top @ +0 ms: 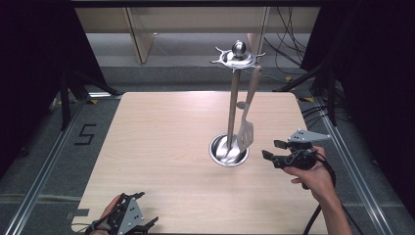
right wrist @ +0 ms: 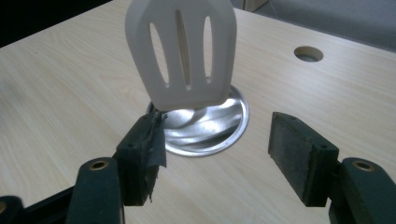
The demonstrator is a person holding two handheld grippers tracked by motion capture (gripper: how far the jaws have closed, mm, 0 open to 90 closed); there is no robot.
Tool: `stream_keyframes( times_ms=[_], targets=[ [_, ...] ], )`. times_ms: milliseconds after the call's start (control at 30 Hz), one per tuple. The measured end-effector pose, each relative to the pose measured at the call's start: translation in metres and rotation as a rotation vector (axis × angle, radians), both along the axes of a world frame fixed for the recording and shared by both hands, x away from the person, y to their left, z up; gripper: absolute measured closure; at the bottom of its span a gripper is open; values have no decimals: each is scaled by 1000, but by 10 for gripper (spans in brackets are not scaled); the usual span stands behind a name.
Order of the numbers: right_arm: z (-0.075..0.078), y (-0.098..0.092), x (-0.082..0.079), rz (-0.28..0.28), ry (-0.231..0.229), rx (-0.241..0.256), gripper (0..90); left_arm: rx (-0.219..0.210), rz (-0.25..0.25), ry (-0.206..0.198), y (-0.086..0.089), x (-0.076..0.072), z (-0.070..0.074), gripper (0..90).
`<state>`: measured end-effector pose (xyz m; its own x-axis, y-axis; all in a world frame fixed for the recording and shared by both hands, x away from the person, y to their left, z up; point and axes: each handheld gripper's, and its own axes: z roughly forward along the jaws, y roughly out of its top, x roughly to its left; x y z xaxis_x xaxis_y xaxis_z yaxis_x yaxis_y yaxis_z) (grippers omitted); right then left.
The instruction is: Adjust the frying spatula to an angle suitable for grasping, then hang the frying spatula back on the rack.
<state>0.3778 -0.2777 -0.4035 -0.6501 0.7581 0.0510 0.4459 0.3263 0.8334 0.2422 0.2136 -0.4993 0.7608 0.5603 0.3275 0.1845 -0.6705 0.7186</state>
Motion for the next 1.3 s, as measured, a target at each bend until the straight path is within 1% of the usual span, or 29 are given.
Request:
stream_keyframes(
  times_ms=[100,133,167,200,267,367,400,433,467,500,533,567,600,633,667,700,733,767,800,833,867,900,933,967,1000,1067,1200,1233,1300],
  targets=[
    [-4,2,-2,-9,28,9,366,0,-2,2,0,0,0,151],
    [-7,2,-1,-4,21,-1,366,33,-18,13,1,-1,2,151],
    [-8,4,-2,-8,38,1,366,31,-20,8,1,-1,2,151],
    [-9,4,-1,2,19,-14,366,31,-20,8,1,-1,2,152],
    [-11,6,-1,3,26,-17,365,8,-8,2,0,-1,1,151],
    [-12,7,-2,8,29,-21,365,27,-19,1,1,-2,2,151],
    [-12,8,-2,15,43,-15,365,4,-8,-9,0,-2,1,151],
    [-13,9,-3,-2,55,-8,363,25,-20,2,0,-2,2,151],
    [-13,9,-3,-2,55,-8,363,25,-20,2,0,-2,2,152],
    [-14,7,-3,10,39,-25,364,2,-11,-5,-1,-2,1,152],
    [-15,8,-4,3,62,-8,363,16,-18,-2,-1,-2,2,152],
    [-16,9,-5,-8,62,2,362,7,-11,-9,-1,-3,2,152],
    [-16,8,-6,4,71,-10,362,-4,-4,-14,-1,-3,2,151],
    [-18,8,-6,1,57,-14,361,4,-5,-16,-1,-3,2,152],
    [-19,8,-8,0,84,-12,361,14,-5,-6,-1,-3,3,152],
    [-21,8,-8,2,71,-16,361,-8,-2,-13,-2,-3,2,152],
    [-22,8,-8,-1,75,-14,361,13,0,-17,-1,-3,3,152],
    [-24,9,-8,7,84,-7,361,9,-4,-15,-1,-3,3,152],
    [-26,9,-9,-2,84,-13,360,2,-11,-11,-1,-4,2,151],
    [-26,7,-8,11,75,-38,360,16,-17,-6,0,-4,3,152],
    [-28,10,-11,-6,96,-18,359,16,-17,-6,0,-4,3,152],
    [-28,10,-11,0,106,-21,359,41,-34,-1,1,-4,4,152],
    [-29,9,-10,12,86,-33,359,30,-30,-1,0,-4,4,151],
    [-29,10,-12,-2,97,-21,359,8,-19,-14,-1,-4,2,151],
    [-29,10,-12,-2,97,-21,359,8,-19,-14,-1,-4,2,152],
    [-30,9,-13,7,96,-29,355,37,-32,-2,1,-4,4,151],
    [-32,9,-14,7,86,-33,354,33,-30,-5,1,-4,4,152],
    [-32,9,-15,6,106,-33,354,21,-19,-9,0,-4,3,151],
    [-33,9,-16,5,99,-36,354,11,-16,-18,0,-5,3,152]
  ],
)
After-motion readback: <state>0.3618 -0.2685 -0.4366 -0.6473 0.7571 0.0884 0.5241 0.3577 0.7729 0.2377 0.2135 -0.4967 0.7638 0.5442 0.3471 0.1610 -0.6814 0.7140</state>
